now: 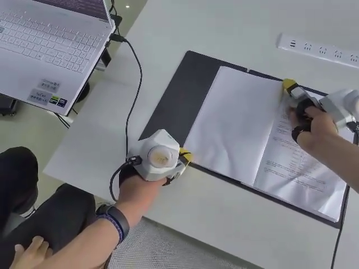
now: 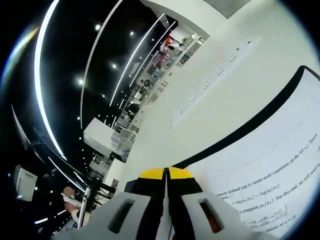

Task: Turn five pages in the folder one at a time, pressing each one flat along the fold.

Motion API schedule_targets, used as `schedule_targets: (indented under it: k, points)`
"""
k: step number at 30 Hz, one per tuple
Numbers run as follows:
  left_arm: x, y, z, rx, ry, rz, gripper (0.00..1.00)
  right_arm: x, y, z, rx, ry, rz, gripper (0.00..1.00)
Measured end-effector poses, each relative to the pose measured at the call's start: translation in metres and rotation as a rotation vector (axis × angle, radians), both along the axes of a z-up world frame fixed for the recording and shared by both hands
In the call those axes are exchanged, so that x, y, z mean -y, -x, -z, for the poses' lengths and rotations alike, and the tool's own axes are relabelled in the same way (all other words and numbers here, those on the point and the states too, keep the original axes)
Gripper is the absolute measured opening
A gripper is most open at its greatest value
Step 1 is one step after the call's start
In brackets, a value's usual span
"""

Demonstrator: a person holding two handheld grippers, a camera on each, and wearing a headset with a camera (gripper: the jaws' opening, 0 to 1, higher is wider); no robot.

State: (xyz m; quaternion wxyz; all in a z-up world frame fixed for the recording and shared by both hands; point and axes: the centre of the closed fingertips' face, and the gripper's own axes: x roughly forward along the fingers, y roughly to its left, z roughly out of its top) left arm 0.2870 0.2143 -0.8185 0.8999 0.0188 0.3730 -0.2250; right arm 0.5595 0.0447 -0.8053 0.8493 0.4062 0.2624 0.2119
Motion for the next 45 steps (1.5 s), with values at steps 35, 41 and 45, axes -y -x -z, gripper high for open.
schedule_targets:
  k: [35,41,45]
  points:
    - [0.001,0.001,0.001,0.006,-0.029,0.037,0.0,-0.035,0.147,-0.035,-0.001,-0.056,-0.202,0.0]
    - [0.0,0.001,0.002,0.007,-0.023,0.032,0.0,-0.04,0.174,-0.038,-0.009,-0.069,-0.233,0.0]
    - [0.001,0.001,0.002,0.0,-0.024,0.033,0.0,-0.041,0.189,-0.038,-0.017,-0.072,-0.245,0.0]
